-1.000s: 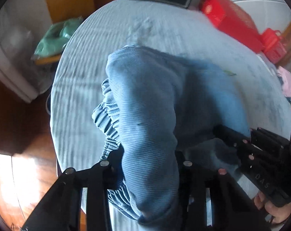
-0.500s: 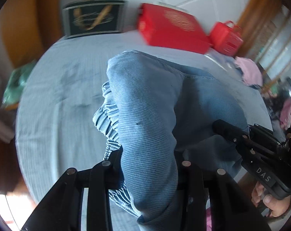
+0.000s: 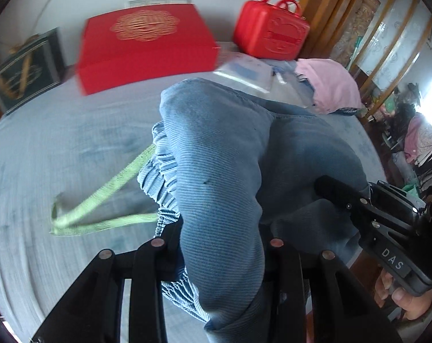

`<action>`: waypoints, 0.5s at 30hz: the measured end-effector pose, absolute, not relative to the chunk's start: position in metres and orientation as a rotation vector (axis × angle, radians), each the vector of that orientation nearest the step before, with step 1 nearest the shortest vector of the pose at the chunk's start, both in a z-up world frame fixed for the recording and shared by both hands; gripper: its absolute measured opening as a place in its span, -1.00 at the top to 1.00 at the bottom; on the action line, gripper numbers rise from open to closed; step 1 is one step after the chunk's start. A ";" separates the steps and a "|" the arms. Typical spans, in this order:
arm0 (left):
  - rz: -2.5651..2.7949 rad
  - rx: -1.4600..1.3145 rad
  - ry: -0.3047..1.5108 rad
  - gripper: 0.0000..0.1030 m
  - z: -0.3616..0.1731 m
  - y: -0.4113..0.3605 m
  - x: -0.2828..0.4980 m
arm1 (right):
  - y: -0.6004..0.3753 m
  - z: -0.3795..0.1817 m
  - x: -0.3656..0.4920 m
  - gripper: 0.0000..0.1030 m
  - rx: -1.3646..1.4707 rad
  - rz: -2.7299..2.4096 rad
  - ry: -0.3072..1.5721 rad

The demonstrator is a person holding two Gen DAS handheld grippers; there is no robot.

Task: Fold clothes
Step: 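Lift the trouser bundle with both grippers and carry it toward the clothes stack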

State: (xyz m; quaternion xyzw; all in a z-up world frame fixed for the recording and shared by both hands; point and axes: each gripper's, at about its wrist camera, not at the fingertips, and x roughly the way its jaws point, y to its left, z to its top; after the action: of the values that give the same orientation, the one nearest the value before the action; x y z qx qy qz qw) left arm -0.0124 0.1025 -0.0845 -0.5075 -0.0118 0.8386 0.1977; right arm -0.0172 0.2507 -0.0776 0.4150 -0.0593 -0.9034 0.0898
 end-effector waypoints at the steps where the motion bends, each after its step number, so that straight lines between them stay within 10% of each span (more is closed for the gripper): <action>1: 2.334 -1.425 -0.035 0.37 -0.084 0.124 -0.019 | 0.269 -0.076 -0.021 0.73 1.243 -2.689 -0.166; 15: 2.232 -1.327 0.068 0.37 -0.059 0.322 -0.107 | 0.469 -0.049 -0.068 0.73 1.278 -2.825 -0.237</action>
State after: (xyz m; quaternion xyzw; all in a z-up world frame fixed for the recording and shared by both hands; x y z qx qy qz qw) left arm -0.1065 0.3219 -0.0586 -0.4921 0.0251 0.8276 0.2689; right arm -0.0676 0.4691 -0.0487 0.4109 -0.0763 -0.9083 0.0160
